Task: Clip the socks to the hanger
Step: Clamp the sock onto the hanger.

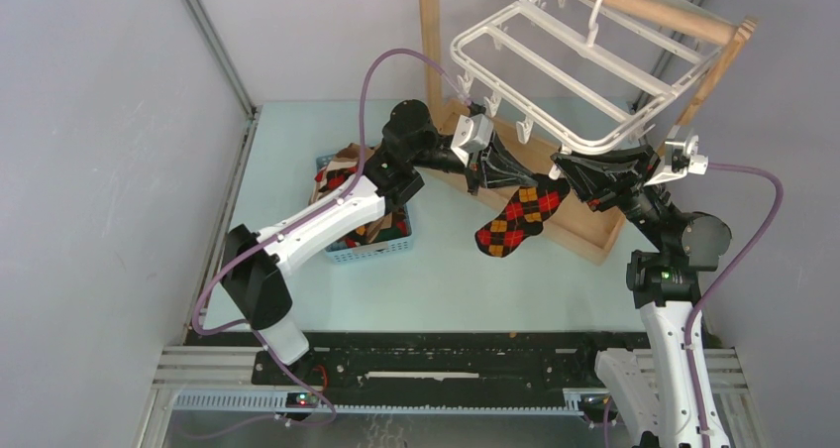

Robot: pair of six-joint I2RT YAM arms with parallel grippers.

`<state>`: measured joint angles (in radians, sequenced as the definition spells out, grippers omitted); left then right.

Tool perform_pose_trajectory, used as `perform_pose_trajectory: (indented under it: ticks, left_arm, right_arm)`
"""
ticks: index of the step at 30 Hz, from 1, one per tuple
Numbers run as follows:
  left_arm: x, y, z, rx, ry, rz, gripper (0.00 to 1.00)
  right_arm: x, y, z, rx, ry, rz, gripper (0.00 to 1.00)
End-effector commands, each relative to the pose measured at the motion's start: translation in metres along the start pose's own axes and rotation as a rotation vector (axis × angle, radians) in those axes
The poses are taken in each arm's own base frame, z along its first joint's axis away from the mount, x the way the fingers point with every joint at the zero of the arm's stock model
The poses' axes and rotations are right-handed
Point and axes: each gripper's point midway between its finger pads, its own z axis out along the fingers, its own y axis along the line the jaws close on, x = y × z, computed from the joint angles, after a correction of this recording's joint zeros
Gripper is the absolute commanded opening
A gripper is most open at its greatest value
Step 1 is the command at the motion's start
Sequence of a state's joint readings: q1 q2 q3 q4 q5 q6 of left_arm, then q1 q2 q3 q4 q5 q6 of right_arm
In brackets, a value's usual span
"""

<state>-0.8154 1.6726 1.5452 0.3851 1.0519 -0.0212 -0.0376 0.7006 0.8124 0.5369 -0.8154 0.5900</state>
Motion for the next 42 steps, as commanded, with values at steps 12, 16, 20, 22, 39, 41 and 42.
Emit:
perform_pose_trajectory:
  ticks: [12,16,20,22,39,41,42]
  left_arm:
    - [-0.047,0.002,-0.002,0.001,-0.071,0.069,0.00]
    - [-0.051,0.008,-0.004,-0.016,-0.096,0.041,0.00]
    - [-0.055,0.013,-0.007,-0.029,-0.120,0.012,0.00]
    - [-0.057,0.012,-0.006,-0.022,-0.133,-0.003,0.00]
    - [-0.071,0.007,-0.003,0.021,-0.225,-0.077,0.00]
    - [-0.070,0.007,-0.003,0.021,-0.223,-0.083,0.00]
    - [-0.068,0.007,-0.003,0.019,-0.222,-0.086,0.00]
  right_arm:
    - [-0.008,0.035,-0.002,-0.143,0.030,-0.045,0.04]
    - [-0.008,0.036,-0.002,-0.146,0.030,-0.045,0.04]
    - [-0.008,0.038,-0.002,-0.154,0.030,-0.042,0.04]
    - [-0.008,0.037,-0.002,-0.153,0.032,-0.043,0.04]
    - [-0.005,0.037,-0.002,-0.145,0.038,-0.039,0.30]
    - [-0.006,0.037,-0.003,-0.143,0.037,-0.042,0.39]
    - [-0.006,0.038,-0.003,-0.143,0.038,-0.041,0.43]
